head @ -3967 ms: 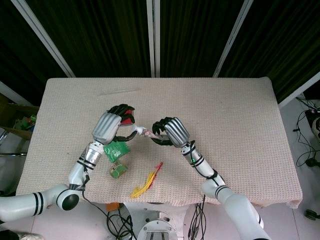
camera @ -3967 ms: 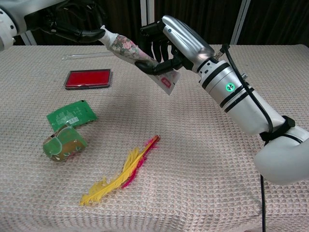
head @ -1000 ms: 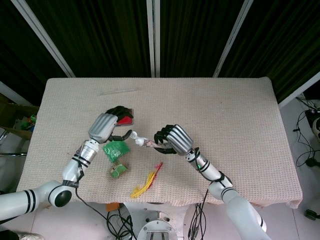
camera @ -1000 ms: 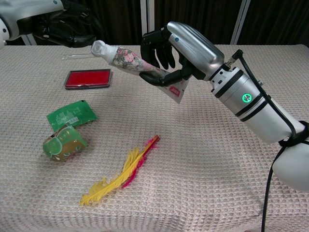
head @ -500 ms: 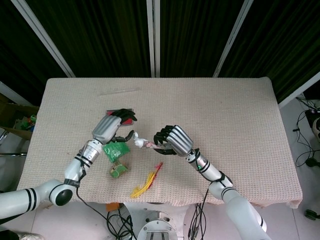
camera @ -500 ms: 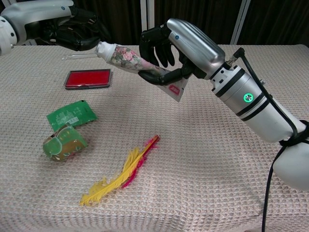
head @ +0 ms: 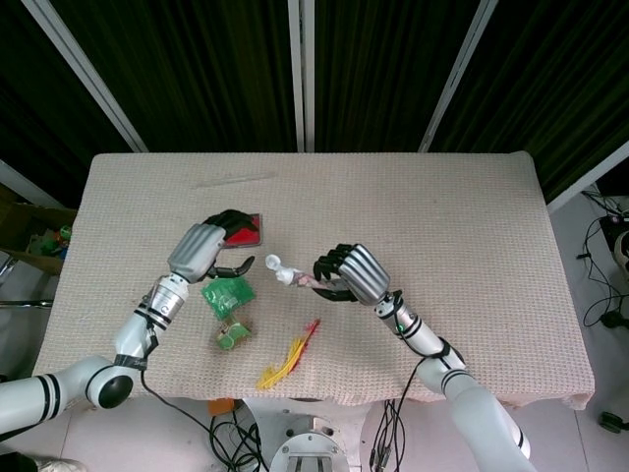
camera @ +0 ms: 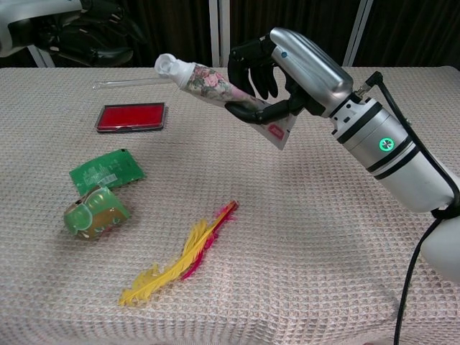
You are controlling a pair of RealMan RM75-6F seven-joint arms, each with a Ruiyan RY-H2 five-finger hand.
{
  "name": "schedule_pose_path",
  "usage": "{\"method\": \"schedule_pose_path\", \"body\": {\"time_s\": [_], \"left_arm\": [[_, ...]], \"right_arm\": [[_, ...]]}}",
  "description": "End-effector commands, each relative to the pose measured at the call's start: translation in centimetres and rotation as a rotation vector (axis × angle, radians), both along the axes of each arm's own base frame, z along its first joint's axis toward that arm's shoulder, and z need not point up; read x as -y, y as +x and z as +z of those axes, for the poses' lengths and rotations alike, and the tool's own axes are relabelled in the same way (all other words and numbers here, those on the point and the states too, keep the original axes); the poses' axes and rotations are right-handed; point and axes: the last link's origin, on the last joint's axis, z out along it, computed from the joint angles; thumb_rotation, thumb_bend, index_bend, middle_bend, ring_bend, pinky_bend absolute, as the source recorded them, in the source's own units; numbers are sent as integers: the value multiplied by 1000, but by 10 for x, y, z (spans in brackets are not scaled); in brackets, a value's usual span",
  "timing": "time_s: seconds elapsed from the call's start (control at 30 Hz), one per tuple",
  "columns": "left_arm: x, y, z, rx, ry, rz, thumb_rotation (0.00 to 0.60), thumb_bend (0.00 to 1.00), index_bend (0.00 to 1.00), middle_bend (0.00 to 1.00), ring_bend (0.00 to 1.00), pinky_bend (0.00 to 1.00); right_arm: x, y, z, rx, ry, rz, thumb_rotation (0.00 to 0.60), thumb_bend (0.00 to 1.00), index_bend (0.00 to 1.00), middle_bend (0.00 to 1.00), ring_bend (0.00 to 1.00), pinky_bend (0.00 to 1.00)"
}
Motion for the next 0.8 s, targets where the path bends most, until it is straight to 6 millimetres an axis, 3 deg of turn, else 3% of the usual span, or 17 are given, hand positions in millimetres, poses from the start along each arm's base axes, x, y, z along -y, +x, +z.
{"method": "schedule_pose_path", "body": {"time_s": [0.03, 0.43, 0.63, 0.8], "left_arm": [[4, -9, 9, -29, 32, 9, 361, 354, 269, 177, 109, 208], [16, -32, 29, -45, 85, 69, 355, 347, 267, 176, 105, 205], [18, -38, 26, -40, 75, 89, 351, 346, 267, 172, 105, 205], [18, -39, 25, -38, 71, 94, 349, 345, 266, 169, 105, 205]], "right_arm": [[3, -7, 6, 0, -15, -20, 600, 628, 1000, 857, 697, 769], [36, -31, 7, -328, 26, -78, 600, 612, 1000, 857, 694, 771], [44, -36, 1, -445, 33, -111, 600, 525, 1000, 818, 679, 721], [44, -41, -9, -510, 61, -153, 600, 432, 890, 749, 583, 628]]}}
